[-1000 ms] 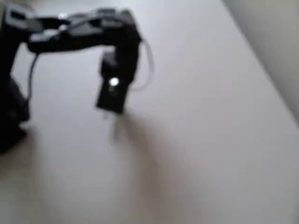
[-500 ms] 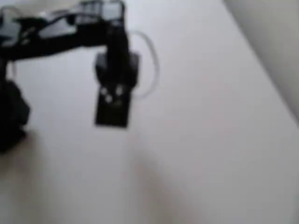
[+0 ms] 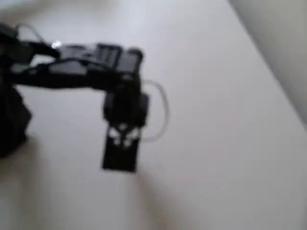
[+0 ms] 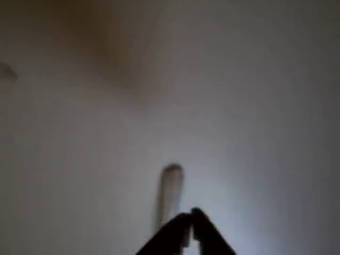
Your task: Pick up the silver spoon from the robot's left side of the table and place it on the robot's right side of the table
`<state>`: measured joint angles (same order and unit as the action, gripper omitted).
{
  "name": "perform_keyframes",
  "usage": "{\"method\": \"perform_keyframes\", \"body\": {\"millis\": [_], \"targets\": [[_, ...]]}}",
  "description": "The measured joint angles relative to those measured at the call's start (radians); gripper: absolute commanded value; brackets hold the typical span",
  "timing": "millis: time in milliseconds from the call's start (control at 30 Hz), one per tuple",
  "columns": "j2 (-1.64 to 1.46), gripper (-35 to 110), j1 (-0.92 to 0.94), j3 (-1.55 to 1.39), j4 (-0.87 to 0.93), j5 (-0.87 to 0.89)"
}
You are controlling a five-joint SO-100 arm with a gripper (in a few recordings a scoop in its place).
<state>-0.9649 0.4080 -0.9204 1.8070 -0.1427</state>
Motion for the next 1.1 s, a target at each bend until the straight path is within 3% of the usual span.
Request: {"method": "perform_keyframes", "body": {"millis": [333, 567, 1100], "targets": [[-0.003, 23, -0.281, 0.0, 0.026, 0.097], [0.015, 19, -0.382, 0.0, 0.023, 0.153], [0.198, -2, -0.367, 0.028, -0.08, 0.077]]}}
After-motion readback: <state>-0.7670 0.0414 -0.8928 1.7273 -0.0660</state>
